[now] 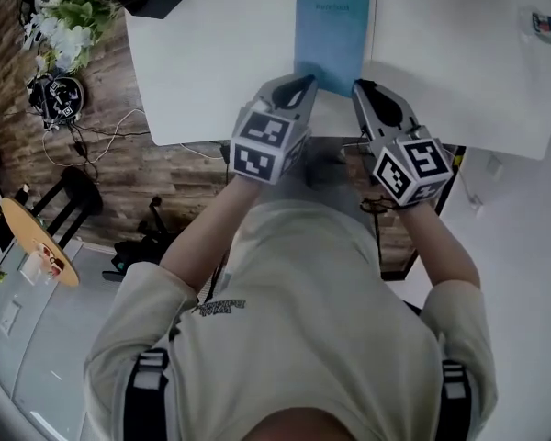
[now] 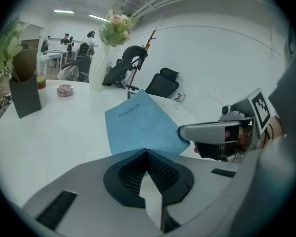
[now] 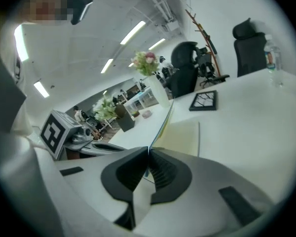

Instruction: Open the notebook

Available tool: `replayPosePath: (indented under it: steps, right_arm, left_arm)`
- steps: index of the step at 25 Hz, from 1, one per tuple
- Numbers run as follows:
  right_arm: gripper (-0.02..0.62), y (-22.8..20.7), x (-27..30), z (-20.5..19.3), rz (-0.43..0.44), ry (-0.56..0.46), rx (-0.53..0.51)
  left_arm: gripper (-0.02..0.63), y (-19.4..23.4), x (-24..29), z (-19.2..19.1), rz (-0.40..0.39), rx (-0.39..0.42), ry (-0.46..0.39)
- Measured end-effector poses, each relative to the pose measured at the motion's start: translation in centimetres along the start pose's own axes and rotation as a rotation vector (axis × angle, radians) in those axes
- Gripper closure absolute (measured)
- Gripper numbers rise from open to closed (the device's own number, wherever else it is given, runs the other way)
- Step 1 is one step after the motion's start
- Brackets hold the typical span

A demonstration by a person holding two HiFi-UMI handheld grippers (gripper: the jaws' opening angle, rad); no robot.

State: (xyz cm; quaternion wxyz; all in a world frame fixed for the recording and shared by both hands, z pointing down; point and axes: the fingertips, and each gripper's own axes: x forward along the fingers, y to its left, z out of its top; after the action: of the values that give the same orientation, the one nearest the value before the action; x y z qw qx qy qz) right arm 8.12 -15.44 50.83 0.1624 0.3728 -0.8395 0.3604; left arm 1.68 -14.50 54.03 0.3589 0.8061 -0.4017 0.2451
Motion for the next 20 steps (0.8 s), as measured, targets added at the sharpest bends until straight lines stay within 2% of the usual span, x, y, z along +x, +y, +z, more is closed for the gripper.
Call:
replayPosePath:
  steps: [4, 10, 13, 15, 20]
  right_arm:
    - [0.577, 5.6, 1.2, 2.4, 0.140, -0.040, -0.129]
    - [0.571, 11.4, 5.2, 3.0, 0.354, 0.000, -0.181]
    - [0.560, 12.5, 8.5, 1.5, 0.466, 0.060, -0.160]
    - [0.555, 13.2, 10.4, 0.3, 0.500, 0.113, -0.161]
    - [0.546, 13.6, 13.8, -2.7, 0.468, 0.243, -0.224]
  left_arm:
    - [0.606, 1.0, -4.4, 1.5, 0.022, -0.040, -0.062]
    - [0.604, 4.2, -10.6, 2.8, 0.094, -0.165, -0.150]
    - [0.606, 6.8, -11.2, 2.1, 0.140, -0.220, -0.172]
    - [0.606, 8.4, -11.3, 1.3, 0.153, -0.242, -0.167]
    - [0.606, 10.5, -9.5, -0.8, 0.116, -0.293, -0.109]
